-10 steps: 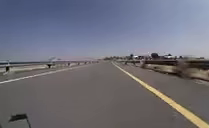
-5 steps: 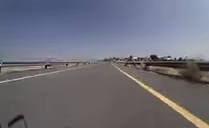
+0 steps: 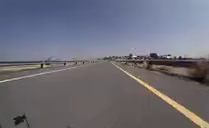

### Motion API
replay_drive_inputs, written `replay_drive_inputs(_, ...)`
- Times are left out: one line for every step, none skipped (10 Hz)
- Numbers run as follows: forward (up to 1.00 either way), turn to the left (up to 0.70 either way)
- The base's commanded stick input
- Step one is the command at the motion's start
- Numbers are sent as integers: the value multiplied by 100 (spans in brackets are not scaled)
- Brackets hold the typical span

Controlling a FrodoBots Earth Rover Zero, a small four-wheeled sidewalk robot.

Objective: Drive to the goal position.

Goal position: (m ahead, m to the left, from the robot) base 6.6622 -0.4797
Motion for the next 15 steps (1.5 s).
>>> replay_drive_inputs(100, 0)
replay_drive_inputs(100, 0)
replay_drive_inputs(100, 0)
replay_drive_inputs(100, 0)
replay_drive_inputs(100, 0)
replay_drive_inputs(100, 0)
replay_drive_inputs(100, 0)
replay_drive_inputs(100, 0)
replay_drive_inputs(100, 0)
replay_drive_inputs(100, 0)
replay_drive_inputs(100, 0)
replay_drive_inputs(100, 0)
replay_drive_inputs(100, 0)
replay_drive_inputs(100, 0)
replay_drive_inputs(100, 0)
